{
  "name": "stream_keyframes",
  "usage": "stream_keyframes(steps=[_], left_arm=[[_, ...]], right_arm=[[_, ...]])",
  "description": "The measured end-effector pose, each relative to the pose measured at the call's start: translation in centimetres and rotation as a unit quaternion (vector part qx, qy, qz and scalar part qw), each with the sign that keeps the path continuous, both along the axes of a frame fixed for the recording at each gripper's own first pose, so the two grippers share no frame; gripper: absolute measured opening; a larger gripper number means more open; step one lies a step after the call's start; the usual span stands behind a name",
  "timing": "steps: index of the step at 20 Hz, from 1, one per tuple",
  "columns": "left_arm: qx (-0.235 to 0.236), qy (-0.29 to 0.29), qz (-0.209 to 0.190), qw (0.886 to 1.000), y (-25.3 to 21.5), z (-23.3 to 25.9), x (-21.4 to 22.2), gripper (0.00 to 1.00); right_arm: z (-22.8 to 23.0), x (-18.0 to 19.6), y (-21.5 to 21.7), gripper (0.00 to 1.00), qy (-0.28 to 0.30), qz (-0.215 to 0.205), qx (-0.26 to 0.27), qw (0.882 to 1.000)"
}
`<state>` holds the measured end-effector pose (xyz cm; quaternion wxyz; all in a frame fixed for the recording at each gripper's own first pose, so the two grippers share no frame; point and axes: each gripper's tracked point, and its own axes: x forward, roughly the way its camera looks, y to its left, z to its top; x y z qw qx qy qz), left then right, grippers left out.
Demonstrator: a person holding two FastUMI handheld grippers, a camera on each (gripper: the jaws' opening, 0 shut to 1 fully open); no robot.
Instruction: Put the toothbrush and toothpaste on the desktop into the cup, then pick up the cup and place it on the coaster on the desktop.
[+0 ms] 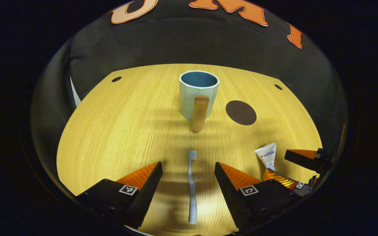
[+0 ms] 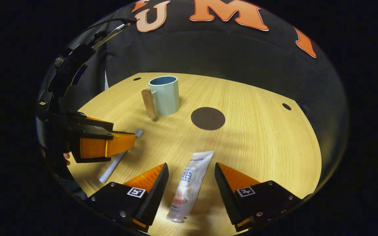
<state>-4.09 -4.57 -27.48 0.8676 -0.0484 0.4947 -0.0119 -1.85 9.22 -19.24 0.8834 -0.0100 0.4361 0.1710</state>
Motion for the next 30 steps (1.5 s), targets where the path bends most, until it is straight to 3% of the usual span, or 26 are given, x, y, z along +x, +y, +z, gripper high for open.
stream_keyframes(steps=[4,7,8,9,11,13,14,15,18,21,26,30], left_arm=[[-0.002,0.026,0.005,1.0,-0.7,-1.7,-0.7,0.94],[-0.004,0.035,0.013,0.999,-0.9,-1.9,-1.3,0.79],[-0.006,0.039,0.016,0.999,-0.9,-1.9,-1.4,0.76],[-0.01,0.042,0.018,0.999,-1.2,-1.9,-1.5,0.62],[-0.006,0.048,0.028,0.998,-1.1,-1.7,-1.4,0.48],[-0.009,0.05,0.036,0.998,-1.1,-2.2,-1.2,0.4],[-0.016,0.055,0.046,0.997,-0.9,-2.4,-1.2,0.36],[-0.024,0.054,0.047,0.997,-1.0,-2.6,-0.9,0.18],[-0.032,0.036,0.037,0.998,0.0,-2.3,-0.7,0.14],[-0.077,0.009,0.023,0.997,-0.6,-1.7,0.2,0.09],[-0.086,-0.019,0.004,0.996,-1.7,-2.2,0.8,0.05],[-0.097,-0.041,0.003,0.994,-1.9,-2.8,1.0,0.04]], right_arm=[[-1.2,-1.1,0.3,0.85,0.022,0.006,-0.005,1.0],[-1.6,-1.3,0.4,0.79,0.029,0.005,-0.006,1.0],[-1.8,-1.5,0.6,0.73,0.035,0.004,-0.001,0.999],[-1.7,-1.5,0.5,0.69,0.033,0.0,0.001,0.999],[-1.7,-1.4,0.6,0.48,0.038,-0.006,0.014,0.999],[-2.0,-1.4,0.5,0.41,0.046,-0.022,0.024,0.998],[-2.1,-1.0,0.8,0.23,0.048,-0.035,0.04,0.997],[-1.9,-1.3,0.9,0.21,0.056,-0.042,0.053,0.996],[-1.6,-1.1,1.4,0.16,0.062,-0.056,0.086,0.993],[-1.5,-0.9,1.3,0.16,0.051,-0.063,0.093,0.992],[-1.2,-0.8,1.4,0.06,0.056,-0.059,0.112,0.99],[-0.3,-0.2,0.8,0.06,0.029,-0.061,0.114,0.991]])
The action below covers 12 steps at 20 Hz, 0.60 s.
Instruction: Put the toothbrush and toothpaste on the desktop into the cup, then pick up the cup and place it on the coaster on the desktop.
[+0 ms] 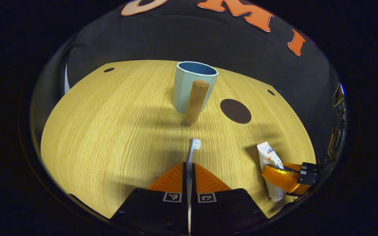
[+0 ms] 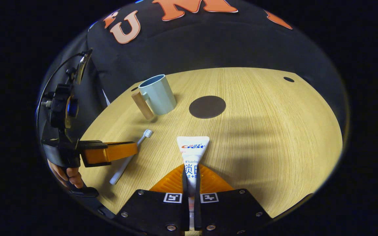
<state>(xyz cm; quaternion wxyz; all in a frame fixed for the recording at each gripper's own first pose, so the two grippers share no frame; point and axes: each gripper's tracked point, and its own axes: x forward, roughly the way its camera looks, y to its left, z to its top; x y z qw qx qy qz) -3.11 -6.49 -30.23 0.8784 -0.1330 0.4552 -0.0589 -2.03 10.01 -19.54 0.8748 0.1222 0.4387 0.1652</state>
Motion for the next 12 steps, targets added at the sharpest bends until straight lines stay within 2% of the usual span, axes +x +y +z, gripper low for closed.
stream_keyframes(steps=[2,7,12], left_arm=[[0.001,-0.016,0.004,1.0,1.3,0.0,-0.1,0.03],[0.007,-0.083,0.009,0.997,3.3,0.8,0.6,0.03],[0.017,-0.18,0.033,0.983,6.1,2.8,1.2,0.03]], right_arm=[[0.9,0.2,0.1,0.06,-0.019,-0.006,-0.004,1.0],[3.8,1.3,-0.9,0.06,-0.056,-0.017,0.024,0.998],[7.6,2.5,-1.2,0.06,-0.123,-0.02,0.023,0.992]])
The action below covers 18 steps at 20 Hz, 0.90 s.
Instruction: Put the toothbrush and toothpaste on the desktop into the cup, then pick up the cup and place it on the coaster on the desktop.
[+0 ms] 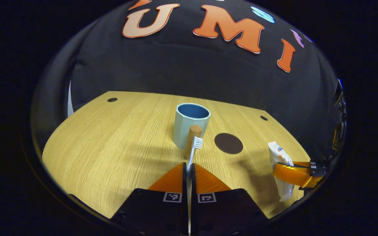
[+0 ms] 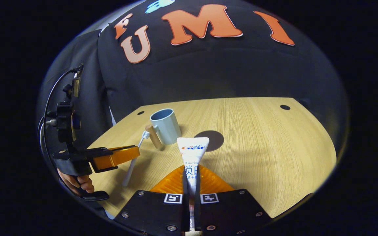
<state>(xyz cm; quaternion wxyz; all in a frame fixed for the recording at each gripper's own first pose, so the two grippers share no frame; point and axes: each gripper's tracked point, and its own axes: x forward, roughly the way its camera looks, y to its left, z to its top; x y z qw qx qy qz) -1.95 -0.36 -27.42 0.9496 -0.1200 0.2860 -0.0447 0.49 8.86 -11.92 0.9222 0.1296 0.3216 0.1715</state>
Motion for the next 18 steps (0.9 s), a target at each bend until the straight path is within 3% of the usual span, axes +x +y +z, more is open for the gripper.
stream_keyframes(steps=[5,10,18], left_arm=[[0.009,-0.074,0.012,0.997,1.5,2.8,0.0,0.03],[0.028,-0.167,0.034,0.985,3.0,8.6,1.3,0.03],[0.036,-0.242,0.046,0.969,3.9,12.8,5.4,0.02]], right_arm=[[2.4,1.0,-0.5,0.06,-0.036,-0.006,0.004,0.999],[6.1,1.8,-1.2,0.06,-0.087,-0.016,0.019,0.996],[11.7,3.6,-2.0,0.06,-0.169,-0.032,0.002,0.985]])
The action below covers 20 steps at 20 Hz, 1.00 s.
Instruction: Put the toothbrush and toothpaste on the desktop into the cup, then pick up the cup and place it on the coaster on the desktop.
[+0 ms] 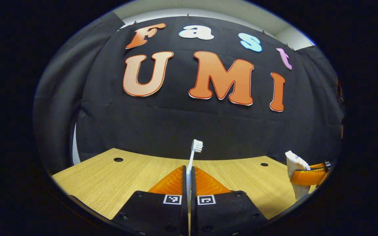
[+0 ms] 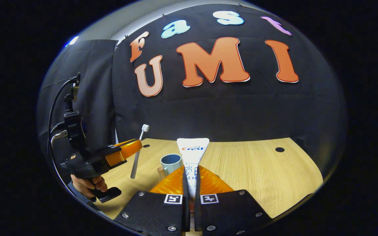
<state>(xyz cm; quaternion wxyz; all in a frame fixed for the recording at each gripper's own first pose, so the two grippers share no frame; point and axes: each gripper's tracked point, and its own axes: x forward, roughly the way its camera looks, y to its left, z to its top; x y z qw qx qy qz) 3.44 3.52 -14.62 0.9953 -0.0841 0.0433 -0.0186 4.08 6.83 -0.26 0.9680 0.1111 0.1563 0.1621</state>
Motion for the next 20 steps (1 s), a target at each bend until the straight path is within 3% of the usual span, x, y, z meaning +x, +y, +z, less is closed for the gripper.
stream_keyframes(steps=[7,20], left_arm=[[-0.003,-0.054,-0.003,0.999,-0.2,1.3,3.9,0.03],[-0.045,-0.091,-0.002,0.995,-2.8,2.2,10.3,0.03]], right_arm=[[2.3,1.2,-1.0,0.05,-0.047,-0.013,0.001,0.999],[2.4,0.9,-2.7,0.05,-0.063,-0.025,-0.012,0.998]])
